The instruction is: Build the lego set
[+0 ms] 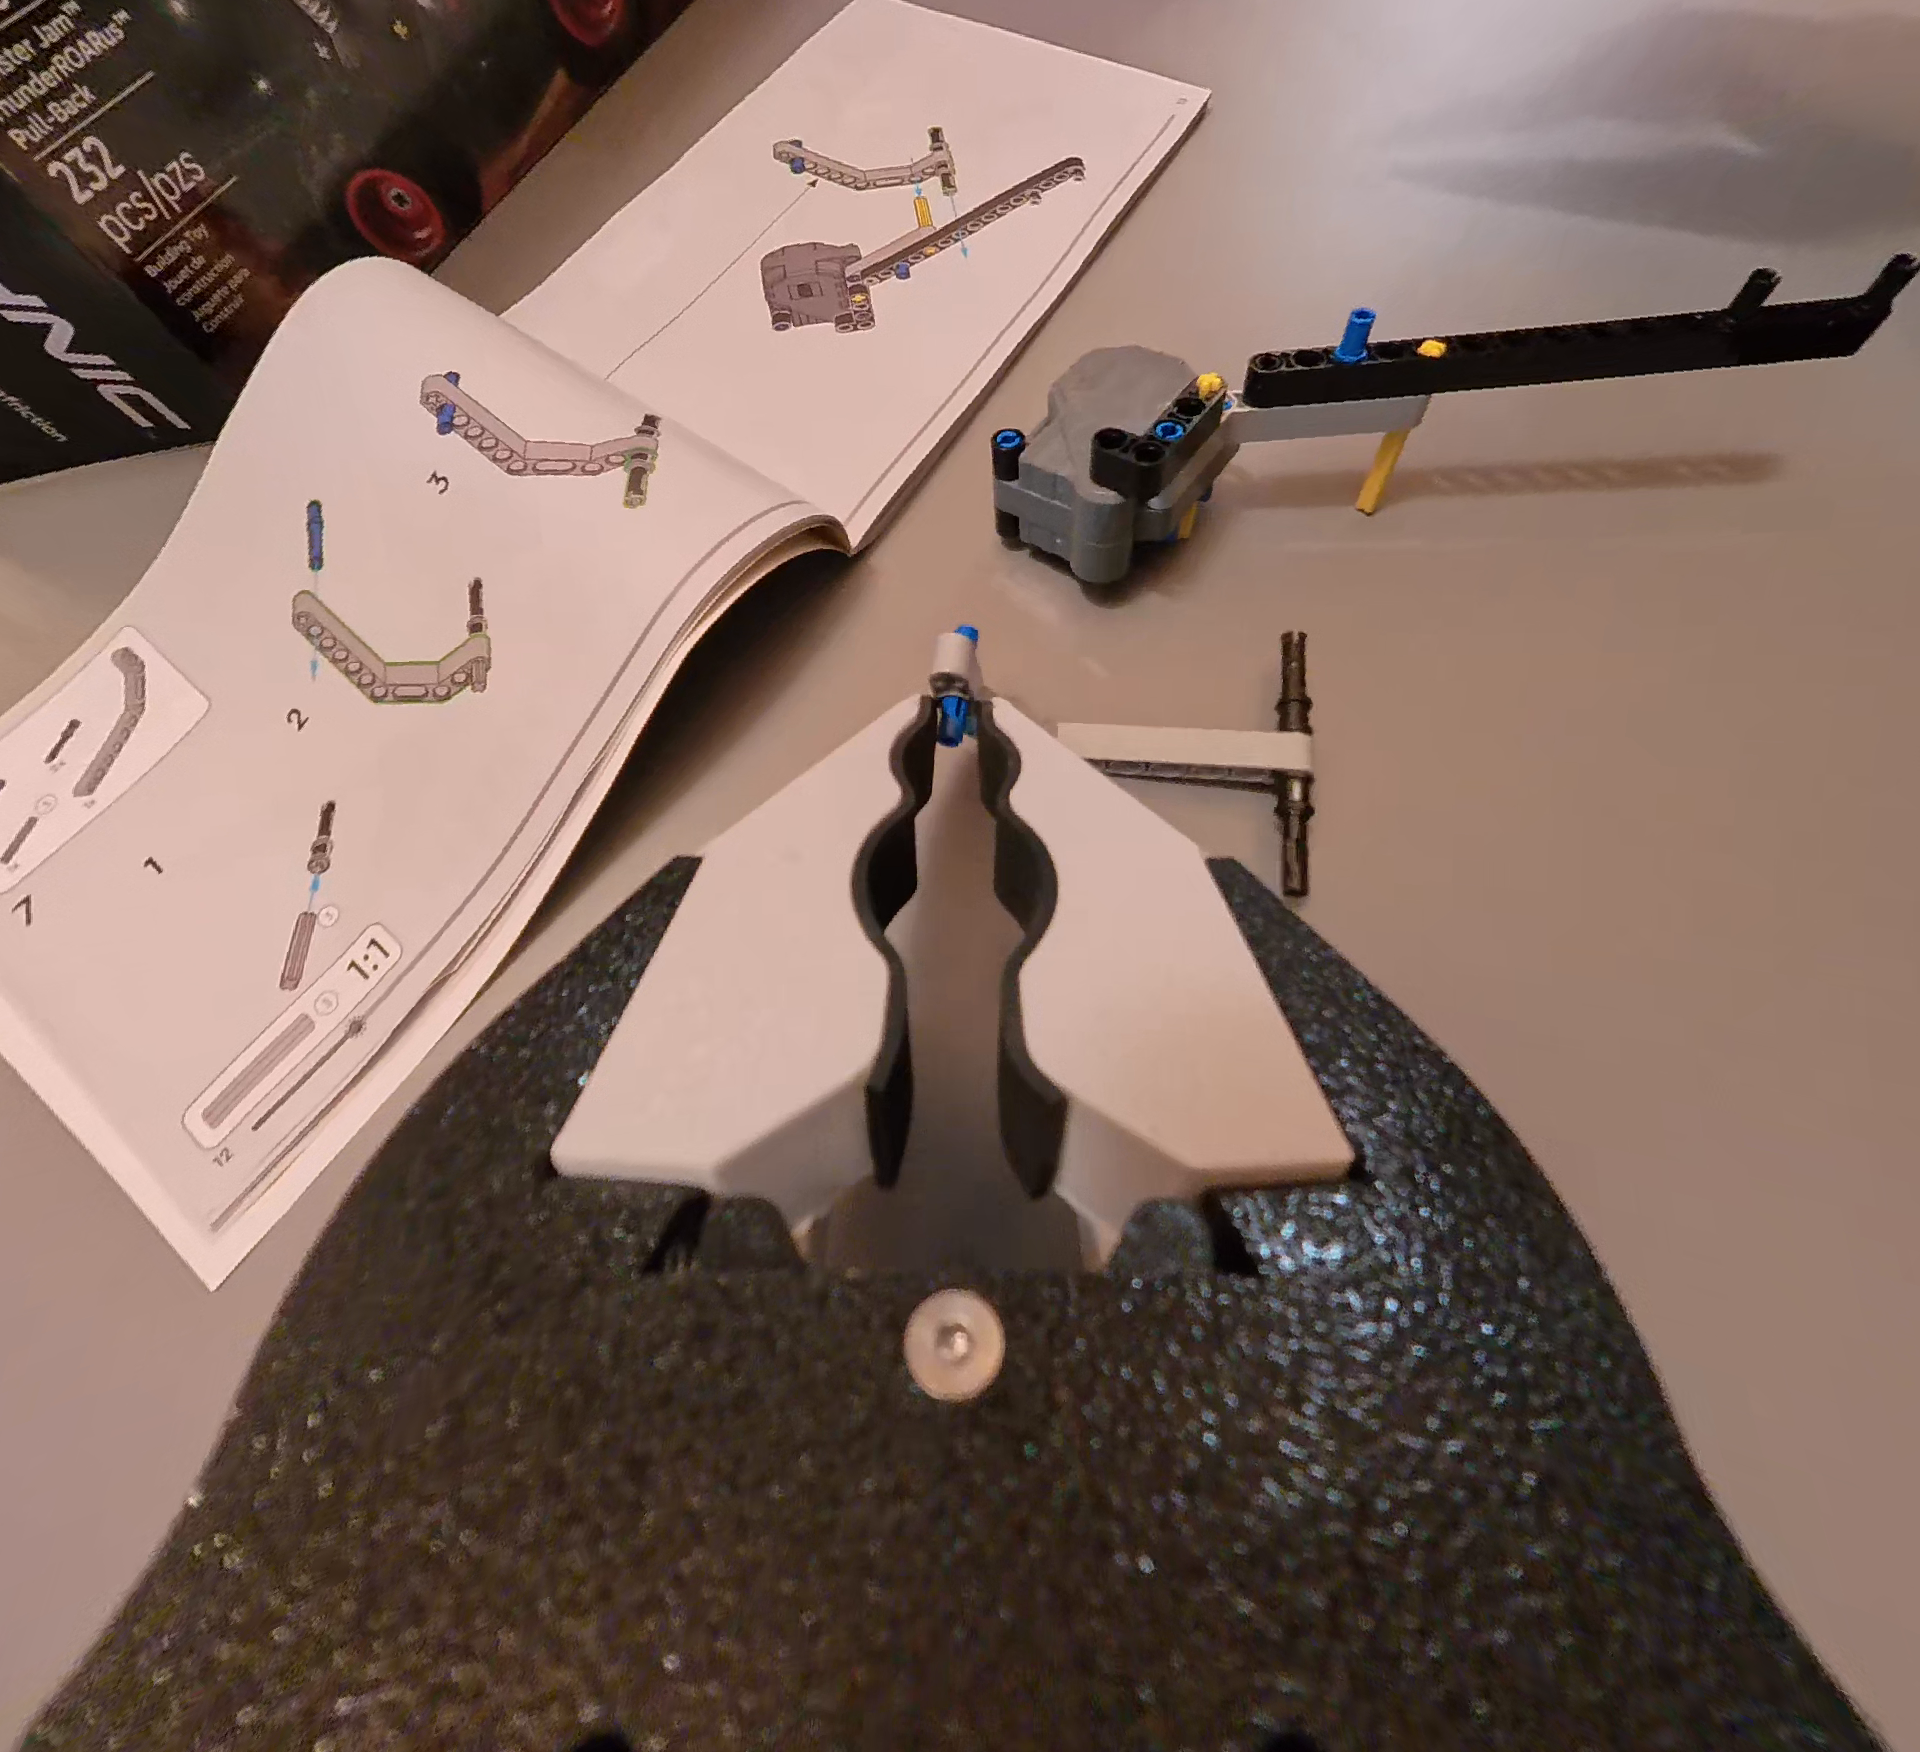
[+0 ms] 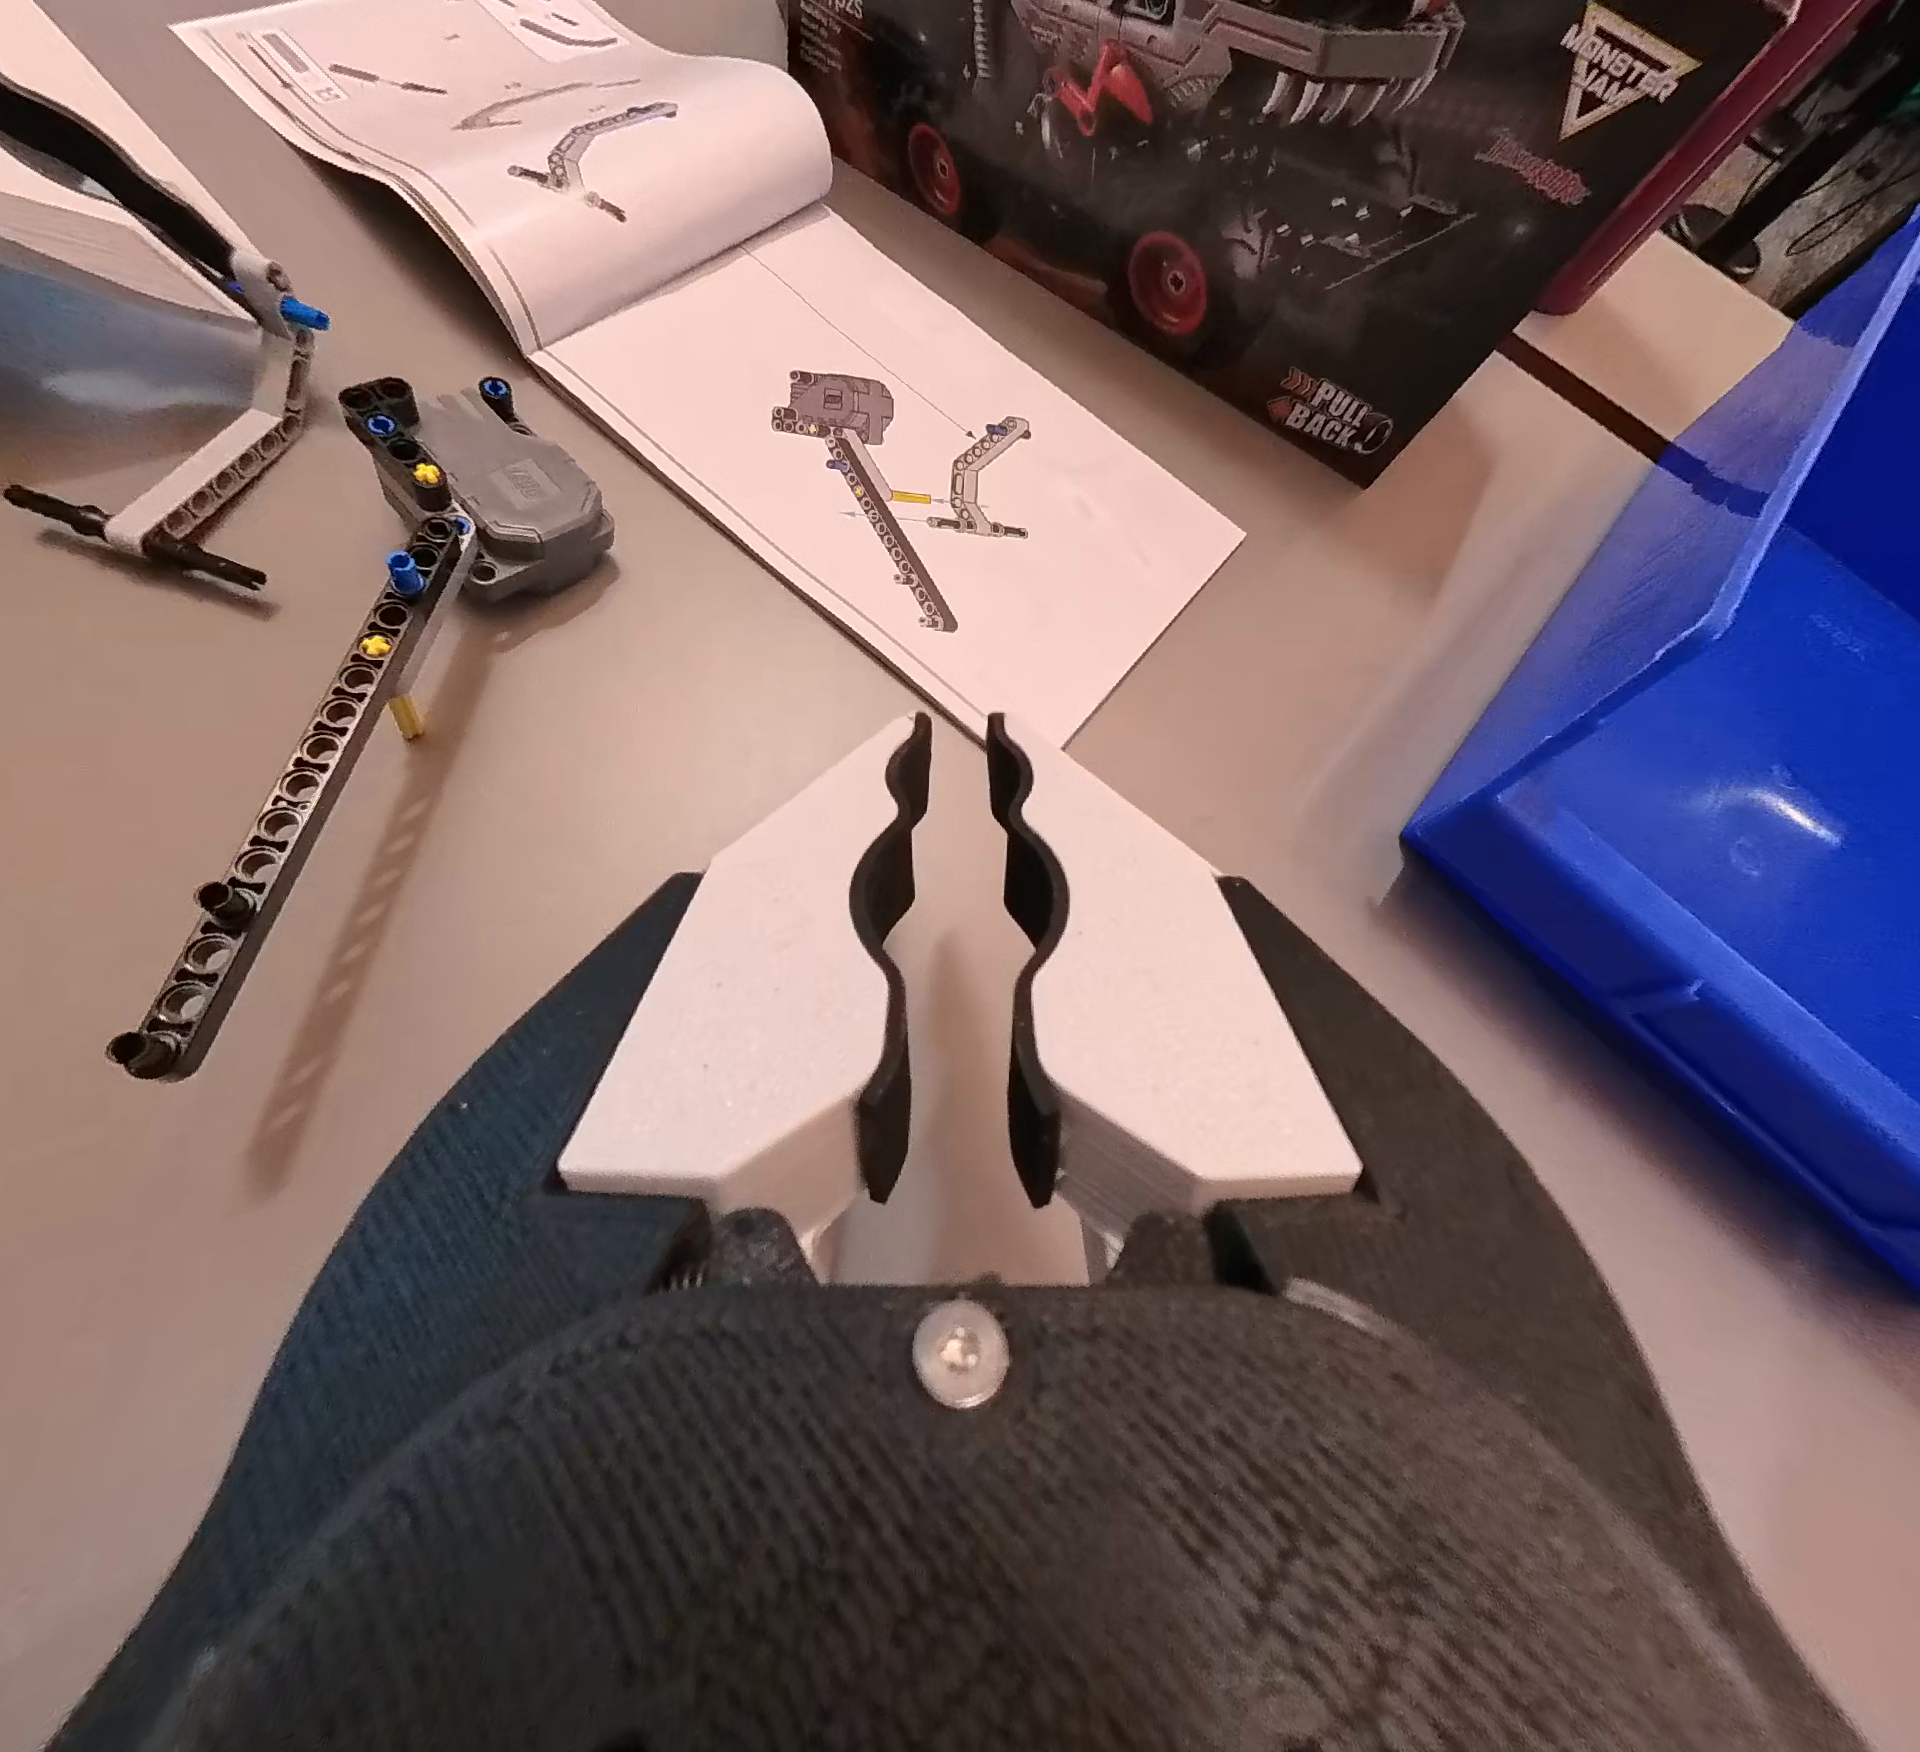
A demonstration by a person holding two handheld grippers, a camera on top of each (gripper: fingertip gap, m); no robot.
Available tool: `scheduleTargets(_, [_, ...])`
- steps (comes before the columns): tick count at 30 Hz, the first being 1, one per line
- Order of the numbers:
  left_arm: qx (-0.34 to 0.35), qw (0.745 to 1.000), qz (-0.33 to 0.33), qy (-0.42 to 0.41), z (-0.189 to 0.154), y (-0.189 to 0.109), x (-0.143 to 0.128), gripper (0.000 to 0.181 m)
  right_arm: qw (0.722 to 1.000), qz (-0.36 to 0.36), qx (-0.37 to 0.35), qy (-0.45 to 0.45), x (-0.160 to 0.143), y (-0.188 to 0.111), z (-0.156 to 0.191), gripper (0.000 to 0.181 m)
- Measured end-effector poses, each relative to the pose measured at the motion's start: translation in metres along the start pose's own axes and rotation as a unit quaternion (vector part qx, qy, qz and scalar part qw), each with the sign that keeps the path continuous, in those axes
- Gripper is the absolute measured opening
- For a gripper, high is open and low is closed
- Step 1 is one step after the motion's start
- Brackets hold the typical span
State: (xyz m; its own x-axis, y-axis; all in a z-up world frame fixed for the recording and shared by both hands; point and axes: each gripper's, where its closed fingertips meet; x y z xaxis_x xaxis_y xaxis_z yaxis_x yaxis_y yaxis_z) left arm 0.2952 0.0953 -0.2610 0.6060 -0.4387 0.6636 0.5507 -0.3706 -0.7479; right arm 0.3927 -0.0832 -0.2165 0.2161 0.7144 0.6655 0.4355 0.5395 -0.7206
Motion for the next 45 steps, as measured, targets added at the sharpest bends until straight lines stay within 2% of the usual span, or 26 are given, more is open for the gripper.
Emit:
scheduleTargets(3, [0.004,1.000,0.002,0.004,0.001,0.001,-0.001,0.006,1.000,-0.004,-0.002,0.000,0.001,-0.001,-0.001,0.008])
scheduleTargets(7, [-0.001,1.000,-0.015,0.026,-0.002,-0.002,0.003,0.017,1.000,-0.007,0.000,0.000,0.002,-0.002,0.000,0.008])
scheduleTargets(13, [-0.046,0.989,-0.117,0.075,-0.012,-0.023,0.025,0.024,1.000,0.001,0.011,0.005,-0.003,0.006,0.001,0.008])
scheduleTargets(16, [-0.037,0.987,-0.143,0.061,0.003,-0.031,0.034,0.024,1.000,-0.006,0.004,0.016,-0.003,0.011,-0.004,0.007])
scheduleTargets(18, [0.013,0.984,-0.168,0.064,0.021,-0.037,0.045,0.021,0.999,-0.028,-0.013,0.033,0.000,0.014,-0.012,0.007])
scheduleTargets(22, [0.159,0.966,-0.196,0.062,0.070,-0.053,0.068,0.016,0.992,-0.107,-0.027,0.062,0.016,0.019,-0.020,0.009])
scheduleTargets(25, [0.306,0.919,-0.240,0.070,0.108,-0.081,0.082,0.009,0.981,-0.167,-0.011,0.095,0.027,0.017,-0.023,0.008])
scheduleTargets(27, [0.384,0.884,-0.254,0.077,0.121,-0.092,0.076,0.007,0.978,-0.183,-0.025,0.099,0.030,0.013,-0.027,0.007])
scheduleTargets(28, [0.405,0.876,-0.249,0.082,0.124,-0.090,0.069,0.008,0.977,-0.186,-0.032,0.100,0.030,0.012,-0.028,0.007])
scheduleTargets(33, [0.438,0.863,-0.207,0.142,0.120,-0.071,0.054,0.007,0.979,-0.170,-0.033,0.112,0.028,0.017,-0.032,0.006])
scheduleTargets(38, [0.408,0.880,-0.217,0.112,0.123,-0.059,0.057,0.006,0.985,-0.143,-0.005,0.098,0.027,0.027,-0.024,0.008])
scheduleTargets(45, [0.425,0.872,-0.223,0.096,0.128,-0.062,0.053,0.001,0.990,-0.103,-0.052,0.077,0.022,0.037,-0.025,0.008])
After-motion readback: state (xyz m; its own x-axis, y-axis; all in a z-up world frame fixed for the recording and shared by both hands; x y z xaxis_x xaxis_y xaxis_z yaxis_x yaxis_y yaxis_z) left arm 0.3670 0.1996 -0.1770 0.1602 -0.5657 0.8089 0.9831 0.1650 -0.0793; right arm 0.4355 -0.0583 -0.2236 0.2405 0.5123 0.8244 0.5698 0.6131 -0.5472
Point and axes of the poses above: each gripper's, where its closed fingertips meet, y out along the fingers, x out of its top, z = x × y across the jaws, and after that the axes turned 13 degrees about z, right-handed
